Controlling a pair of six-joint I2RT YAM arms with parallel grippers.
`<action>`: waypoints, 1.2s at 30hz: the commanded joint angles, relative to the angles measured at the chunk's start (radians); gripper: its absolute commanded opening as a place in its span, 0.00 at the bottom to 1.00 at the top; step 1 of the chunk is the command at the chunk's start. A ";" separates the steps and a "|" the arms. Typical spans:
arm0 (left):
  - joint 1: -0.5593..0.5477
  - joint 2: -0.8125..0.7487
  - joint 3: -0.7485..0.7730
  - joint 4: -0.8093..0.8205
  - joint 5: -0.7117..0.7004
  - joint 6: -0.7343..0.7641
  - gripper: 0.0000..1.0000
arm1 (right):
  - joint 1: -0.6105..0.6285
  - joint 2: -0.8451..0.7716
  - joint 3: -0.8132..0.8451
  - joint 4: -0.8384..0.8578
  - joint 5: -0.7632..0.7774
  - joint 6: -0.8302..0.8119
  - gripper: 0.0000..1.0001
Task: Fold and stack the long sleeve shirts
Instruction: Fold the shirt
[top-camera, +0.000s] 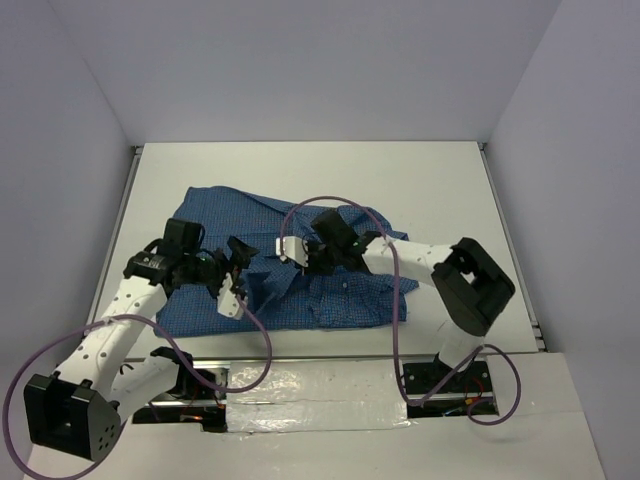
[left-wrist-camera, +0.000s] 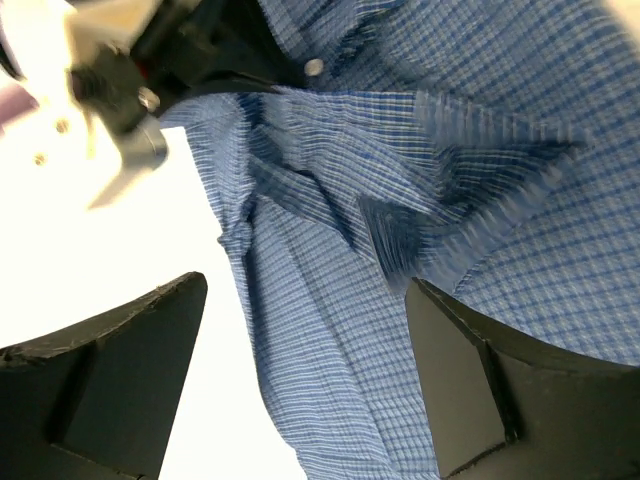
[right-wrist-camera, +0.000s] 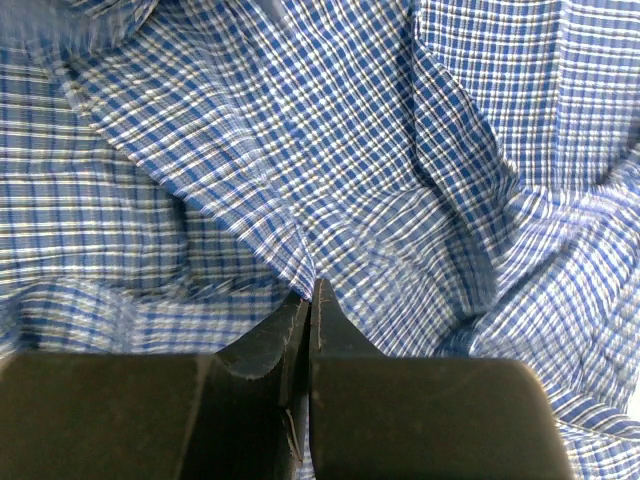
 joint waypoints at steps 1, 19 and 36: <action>0.006 0.035 0.081 -0.257 -0.005 0.029 0.94 | 0.040 -0.100 -0.081 0.242 0.054 0.081 0.00; -0.029 0.251 0.000 -0.318 -0.307 0.208 0.85 | 0.043 -0.141 -0.128 0.285 0.059 0.187 0.00; -0.040 0.277 -0.155 -0.004 -0.361 0.084 0.53 | 0.043 -0.158 -0.137 0.282 0.050 0.205 0.00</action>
